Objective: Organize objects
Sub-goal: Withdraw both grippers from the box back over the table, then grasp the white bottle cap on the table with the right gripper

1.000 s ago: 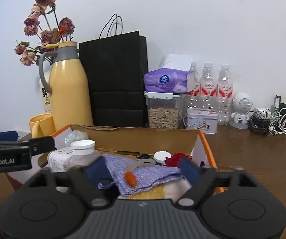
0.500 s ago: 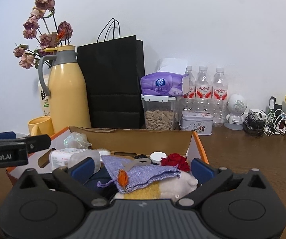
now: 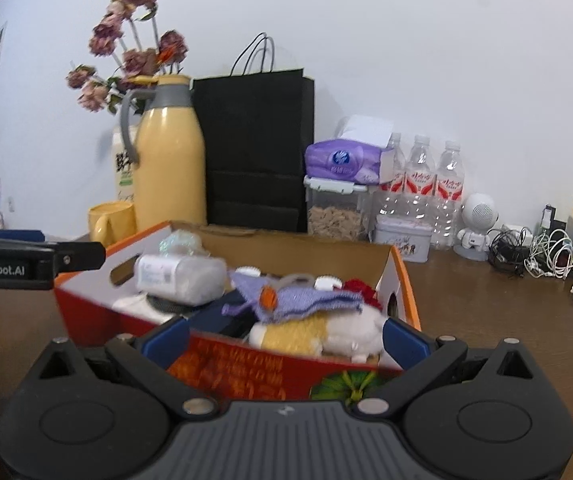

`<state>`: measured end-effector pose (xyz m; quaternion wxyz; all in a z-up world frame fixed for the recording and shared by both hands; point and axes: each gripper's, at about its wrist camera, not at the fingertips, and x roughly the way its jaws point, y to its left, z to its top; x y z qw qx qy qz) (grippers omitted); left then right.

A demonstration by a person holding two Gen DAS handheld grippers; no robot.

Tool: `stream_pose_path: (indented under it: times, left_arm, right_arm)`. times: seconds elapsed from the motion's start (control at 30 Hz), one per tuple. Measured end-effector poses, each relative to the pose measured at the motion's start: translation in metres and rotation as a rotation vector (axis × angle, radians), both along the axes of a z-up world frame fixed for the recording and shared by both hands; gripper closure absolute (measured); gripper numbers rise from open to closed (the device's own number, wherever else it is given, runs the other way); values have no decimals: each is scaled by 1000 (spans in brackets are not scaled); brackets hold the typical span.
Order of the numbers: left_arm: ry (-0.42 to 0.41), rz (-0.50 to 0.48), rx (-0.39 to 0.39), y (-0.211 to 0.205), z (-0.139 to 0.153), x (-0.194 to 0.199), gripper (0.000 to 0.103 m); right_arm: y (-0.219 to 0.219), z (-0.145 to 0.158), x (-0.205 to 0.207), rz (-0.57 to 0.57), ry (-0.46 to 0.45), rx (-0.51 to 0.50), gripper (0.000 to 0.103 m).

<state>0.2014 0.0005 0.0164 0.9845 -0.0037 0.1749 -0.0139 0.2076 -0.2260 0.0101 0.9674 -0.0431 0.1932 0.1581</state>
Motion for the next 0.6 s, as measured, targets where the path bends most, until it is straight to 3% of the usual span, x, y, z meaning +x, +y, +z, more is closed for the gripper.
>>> stream_pose_path:
  times: [0.3, 0.6]
  left_arm:
    - [122, 41, 17, 20, -29, -15, 0]
    - [156, 66, -1, 30, -38, -20, 0]
  right_arm:
    - [6, -29, -14, 29, 106, -54, 0]
    - [18, -42, -15, 36, 148, -89, 0]
